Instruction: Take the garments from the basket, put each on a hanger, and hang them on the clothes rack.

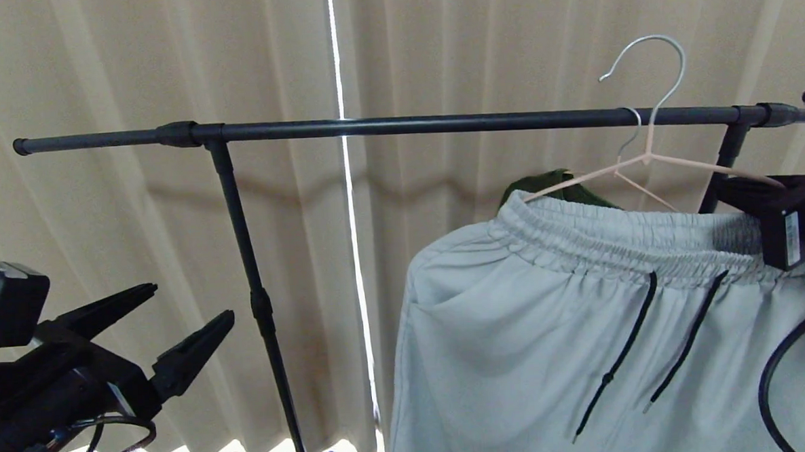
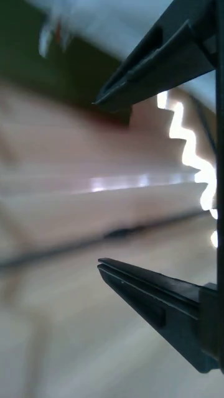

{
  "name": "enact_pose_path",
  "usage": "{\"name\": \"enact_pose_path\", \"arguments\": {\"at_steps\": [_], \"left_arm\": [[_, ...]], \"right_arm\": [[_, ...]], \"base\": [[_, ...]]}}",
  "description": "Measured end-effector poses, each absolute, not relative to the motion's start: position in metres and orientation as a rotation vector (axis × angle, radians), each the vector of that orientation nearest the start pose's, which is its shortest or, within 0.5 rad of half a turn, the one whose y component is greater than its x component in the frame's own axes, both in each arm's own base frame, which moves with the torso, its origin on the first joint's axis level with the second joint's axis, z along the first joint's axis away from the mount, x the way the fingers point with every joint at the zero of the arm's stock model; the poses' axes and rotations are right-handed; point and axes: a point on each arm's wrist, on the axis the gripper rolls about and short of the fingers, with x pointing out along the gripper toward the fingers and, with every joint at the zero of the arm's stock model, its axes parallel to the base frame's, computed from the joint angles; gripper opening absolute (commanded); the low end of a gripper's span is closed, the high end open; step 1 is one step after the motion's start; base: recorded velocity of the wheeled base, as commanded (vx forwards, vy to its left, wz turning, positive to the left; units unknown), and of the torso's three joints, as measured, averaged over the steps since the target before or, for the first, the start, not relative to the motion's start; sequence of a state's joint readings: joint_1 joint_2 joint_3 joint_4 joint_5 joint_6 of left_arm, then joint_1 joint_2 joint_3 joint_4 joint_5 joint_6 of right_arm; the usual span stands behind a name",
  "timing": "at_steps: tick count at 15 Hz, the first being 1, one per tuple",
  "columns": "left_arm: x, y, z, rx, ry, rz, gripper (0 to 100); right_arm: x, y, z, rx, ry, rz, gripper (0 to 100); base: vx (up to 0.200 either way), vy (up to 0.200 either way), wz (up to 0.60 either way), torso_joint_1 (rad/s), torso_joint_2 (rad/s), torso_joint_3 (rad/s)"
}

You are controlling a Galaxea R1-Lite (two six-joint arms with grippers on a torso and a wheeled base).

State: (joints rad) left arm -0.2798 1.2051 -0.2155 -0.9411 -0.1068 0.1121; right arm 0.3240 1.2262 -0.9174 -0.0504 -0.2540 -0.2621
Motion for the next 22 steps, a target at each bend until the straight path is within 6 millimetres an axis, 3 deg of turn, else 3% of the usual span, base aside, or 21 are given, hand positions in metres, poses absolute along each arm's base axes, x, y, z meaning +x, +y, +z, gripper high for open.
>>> {"name": "enact_pose_path", "arguments": {"at_steps": [5, 10, 17, 22], "left_arm": [[0.169, -0.078, 0.188, 0.026, 0.011, -0.528, 100], [0.178, -0.08, 0.188, 0.003, -0.011, -0.517, 100], [0.177, -0.08, 0.182, 0.015, 0.006, -0.515, 100], [0.175, -0.079, 0.181, 0.015, 0.009, -0.517, 100]], "right_arm": [[0.222, 0.074, 0.294, -0.345, 0.232, 0.033, 0], [0.266, 0.093, 0.29, -0.38, 0.271, -0.053, 0], [0.285, 0.103, 0.264, -0.446, 0.385, -0.106, 0], [0.286, 0.108, 0.254, -0.46, 0.41, -0.093, 0]], "base": [[0.0, 0.0, 0.0, 0.0, 0.0, 0.0], [0.0, 0.0, 0.0, 0.0, 0.0, 0.0], [0.0, 0.0, 0.0, 0.0, 0.0, 0.0], [0.0, 0.0, 0.0, 0.0, 0.0, 0.0]]}}
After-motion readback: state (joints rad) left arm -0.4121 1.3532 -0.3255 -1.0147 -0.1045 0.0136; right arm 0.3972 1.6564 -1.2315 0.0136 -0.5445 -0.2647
